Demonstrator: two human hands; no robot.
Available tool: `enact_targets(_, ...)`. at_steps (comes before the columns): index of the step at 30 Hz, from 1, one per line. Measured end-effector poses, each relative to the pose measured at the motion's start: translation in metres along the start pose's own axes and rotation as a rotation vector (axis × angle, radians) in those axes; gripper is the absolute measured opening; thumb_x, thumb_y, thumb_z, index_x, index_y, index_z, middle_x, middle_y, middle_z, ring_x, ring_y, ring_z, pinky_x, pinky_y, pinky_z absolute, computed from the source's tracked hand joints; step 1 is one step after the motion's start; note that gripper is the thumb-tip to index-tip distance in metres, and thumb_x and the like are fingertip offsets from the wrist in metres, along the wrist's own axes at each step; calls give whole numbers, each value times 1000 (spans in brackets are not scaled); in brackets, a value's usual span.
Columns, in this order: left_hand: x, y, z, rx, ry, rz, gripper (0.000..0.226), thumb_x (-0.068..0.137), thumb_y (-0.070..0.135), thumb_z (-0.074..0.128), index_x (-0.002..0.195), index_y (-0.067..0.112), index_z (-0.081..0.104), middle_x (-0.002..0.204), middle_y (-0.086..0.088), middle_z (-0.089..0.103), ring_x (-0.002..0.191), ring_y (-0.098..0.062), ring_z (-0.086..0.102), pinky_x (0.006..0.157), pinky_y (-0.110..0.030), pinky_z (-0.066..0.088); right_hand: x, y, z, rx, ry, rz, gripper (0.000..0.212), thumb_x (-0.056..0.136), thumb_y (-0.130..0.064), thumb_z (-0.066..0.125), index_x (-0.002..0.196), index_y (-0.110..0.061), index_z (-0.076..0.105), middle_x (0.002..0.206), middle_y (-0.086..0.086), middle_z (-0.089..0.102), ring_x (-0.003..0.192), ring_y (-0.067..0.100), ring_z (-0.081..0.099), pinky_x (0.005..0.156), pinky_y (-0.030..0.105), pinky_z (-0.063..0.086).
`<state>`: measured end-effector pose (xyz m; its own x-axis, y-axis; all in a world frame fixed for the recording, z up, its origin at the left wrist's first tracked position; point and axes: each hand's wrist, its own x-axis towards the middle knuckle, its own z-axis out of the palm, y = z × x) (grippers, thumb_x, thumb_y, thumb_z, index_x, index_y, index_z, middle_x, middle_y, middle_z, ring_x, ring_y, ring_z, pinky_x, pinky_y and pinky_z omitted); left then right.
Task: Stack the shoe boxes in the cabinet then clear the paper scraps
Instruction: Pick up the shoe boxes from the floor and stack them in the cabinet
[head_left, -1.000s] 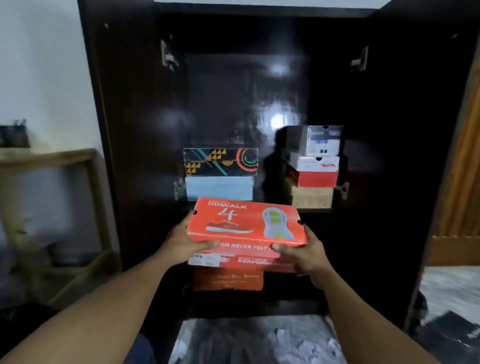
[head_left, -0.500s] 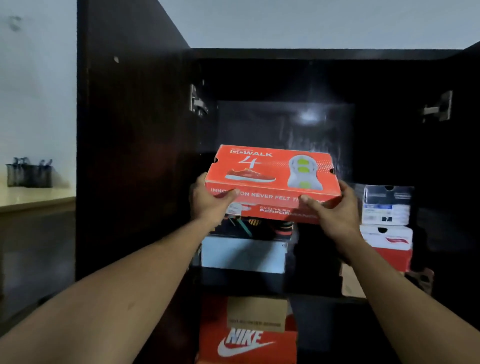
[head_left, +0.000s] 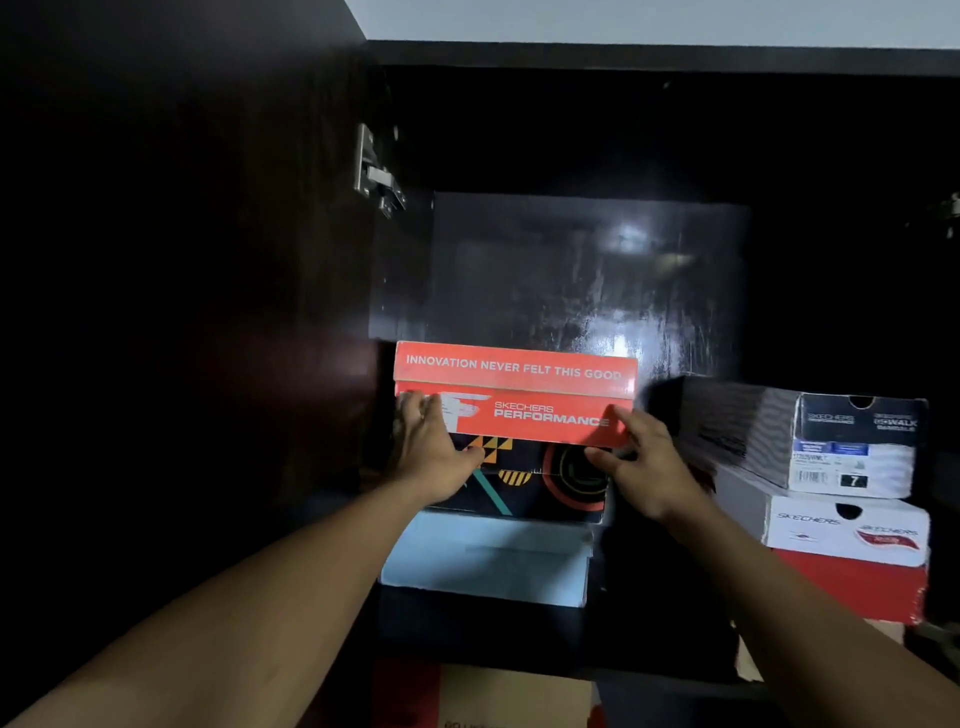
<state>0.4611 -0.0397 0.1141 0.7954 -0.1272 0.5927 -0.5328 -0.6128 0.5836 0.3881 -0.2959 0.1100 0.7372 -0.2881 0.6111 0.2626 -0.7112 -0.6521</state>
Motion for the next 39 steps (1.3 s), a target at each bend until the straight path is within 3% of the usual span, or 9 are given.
enact_targets(8,27,-6,3,98,-240,-73,105,89,46,70,161,10,2,169,-1,-11,156,-22,-8,124,-37,4,24,-1,22,-34,-150,101,97,85,-33,75,160,-17,17,169,2,3,154,23,11,126,44,16)
enact_targets(12,26,-7,-1,58,-224,-70,106,88,47,71,161,11,3,170,-4,1,156,-24,0,124,-37,9,25,-7,10,-7,-235,161,92,85,-34,75,159,-27,20,168,-6,2,154,23,13,125,44,19)
enact_targets(17,8,7,-18,51,-259,-35,107,88,48,71,161,11,3,169,-5,0,156,-23,-1,124,-37,8,10,-11,-7,-17,-216,120,108,56,-64,74,152,-38,33,164,-1,25,147,26,33,120,50,31)
enact_targets(22,-41,35,-47,-2,-269,-16,104,85,48,74,161,14,11,167,-6,15,153,-26,18,123,-37,20,-52,-59,-48,-66,-142,130,85,86,-33,78,155,-18,32,157,3,36,144,23,37,120,34,27)
enact_targets(26,-105,61,-70,-57,-336,15,96,81,47,78,157,20,27,159,-3,34,144,-25,36,118,-35,31,-114,-82,-85,-103,-163,157,94,83,-44,77,158,-21,26,163,6,30,147,22,34,121,39,29)
enact_targets(30,-176,96,-78,-118,-445,64,87,89,41,73,157,15,26,161,-4,30,147,-23,31,106,-21,26,-186,-111,-130,-172,-153,218,86,88,-36,75,157,-18,27,152,1,43,130,20,50,105,27,41)
enact_targets(34,-230,127,-59,-176,-558,121,91,85,45,76,156,16,27,160,-3,34,145,-20,36,107,-21,30,-254,-114,-186,-272,-138,318,102,71,-61,80,154,-24,33,109,-9,59,93,5,60,108,32,43)
enact_targets(36,-256,148,-47,-229,-603,148,92,80,47,78,153,17,32,156,-3,40,141,-19,42,112,-25,34,-290,-111,-213,-292,-91,356,110,63,-65,84,152,-20,39,128,1,62,114,16,63,106,28,46)
enact_targets(39,-301,183,-24,-285,-671,200,86,83,42,78,152,15,35,151,-2,45,139,-20,44,106,-23,35,-350,-120,-253,-364,-2,449,81,86,-37,77,153,-13,38,142,7,53,131,21,52,104,24,41)
